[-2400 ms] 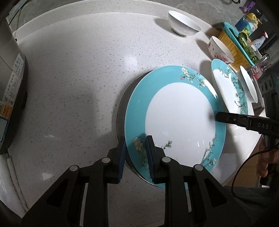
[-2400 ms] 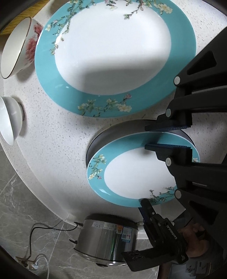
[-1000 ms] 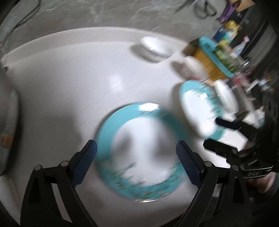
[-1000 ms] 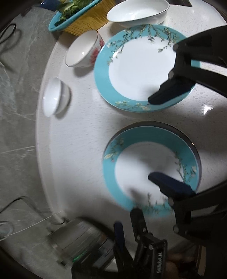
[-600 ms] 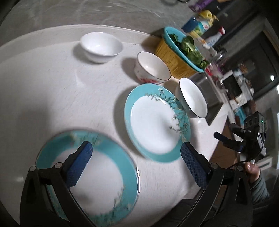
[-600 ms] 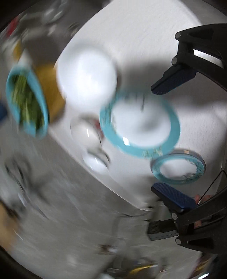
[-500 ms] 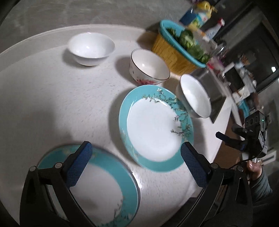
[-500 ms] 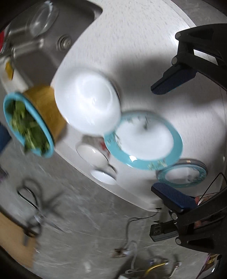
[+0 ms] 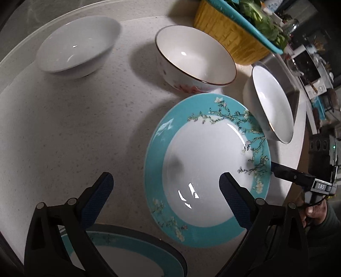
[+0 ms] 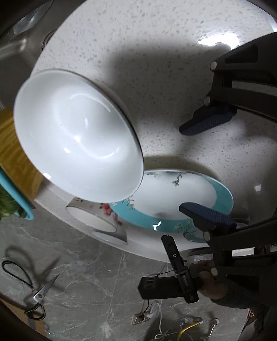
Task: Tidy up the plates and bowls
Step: 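Move both grippers to the rim of the large teal-rimmed plate, then close both grippers on the large teal plate rim, then lift the large teal plate and lower it onto the plate stack by the rice cooker, then open both grippers and release the large teal plate, then move both grippers to the rim of the large white bowl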
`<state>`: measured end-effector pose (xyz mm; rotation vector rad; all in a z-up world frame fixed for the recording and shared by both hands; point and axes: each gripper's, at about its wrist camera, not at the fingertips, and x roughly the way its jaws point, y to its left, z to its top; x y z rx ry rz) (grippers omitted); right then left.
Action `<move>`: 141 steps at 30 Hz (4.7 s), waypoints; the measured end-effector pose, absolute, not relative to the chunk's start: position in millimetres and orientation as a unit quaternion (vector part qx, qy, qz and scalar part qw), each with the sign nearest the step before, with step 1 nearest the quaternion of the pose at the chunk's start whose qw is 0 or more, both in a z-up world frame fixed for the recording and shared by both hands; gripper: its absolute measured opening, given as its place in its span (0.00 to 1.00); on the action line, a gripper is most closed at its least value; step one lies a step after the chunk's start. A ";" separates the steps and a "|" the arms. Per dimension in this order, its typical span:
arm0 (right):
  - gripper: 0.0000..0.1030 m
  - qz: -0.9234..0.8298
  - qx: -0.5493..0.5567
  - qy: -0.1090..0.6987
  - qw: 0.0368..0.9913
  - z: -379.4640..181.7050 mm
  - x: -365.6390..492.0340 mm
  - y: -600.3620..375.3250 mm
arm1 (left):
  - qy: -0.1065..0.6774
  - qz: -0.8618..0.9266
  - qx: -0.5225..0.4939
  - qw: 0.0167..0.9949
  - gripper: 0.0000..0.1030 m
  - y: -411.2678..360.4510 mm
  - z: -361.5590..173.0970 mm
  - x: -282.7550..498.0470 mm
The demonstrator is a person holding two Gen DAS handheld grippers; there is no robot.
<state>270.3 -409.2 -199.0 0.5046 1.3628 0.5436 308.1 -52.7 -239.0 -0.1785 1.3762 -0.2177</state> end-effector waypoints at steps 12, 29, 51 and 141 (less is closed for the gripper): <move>0.55 0.250 0.206 0.614 0.720 -202.3 273.5 -392.0 | 0.643 -0.092 -0.054 0.758 0.50 -63.5 -269.1 310.9; 0.07 0.220 0.185 0.640 0.712 -212.2 278.2 -378.9 | 0.635 -0.083 -0.038 0.767 0.22 -67.1 -269.5 312.4; 0.08 0.206 0.205 0.651 0.701 -194.6 276.4 -378.2 | 0.628 -0.074 -0.082 0.770 0.21 -45.5 -235.1 298.4; 0.80 0.359 -0.159 0.530 0.751 -175.2 146.2 -167.6 | 0.528 0.123 -0.203 0.815 0.87 106.9 -202.4 54.7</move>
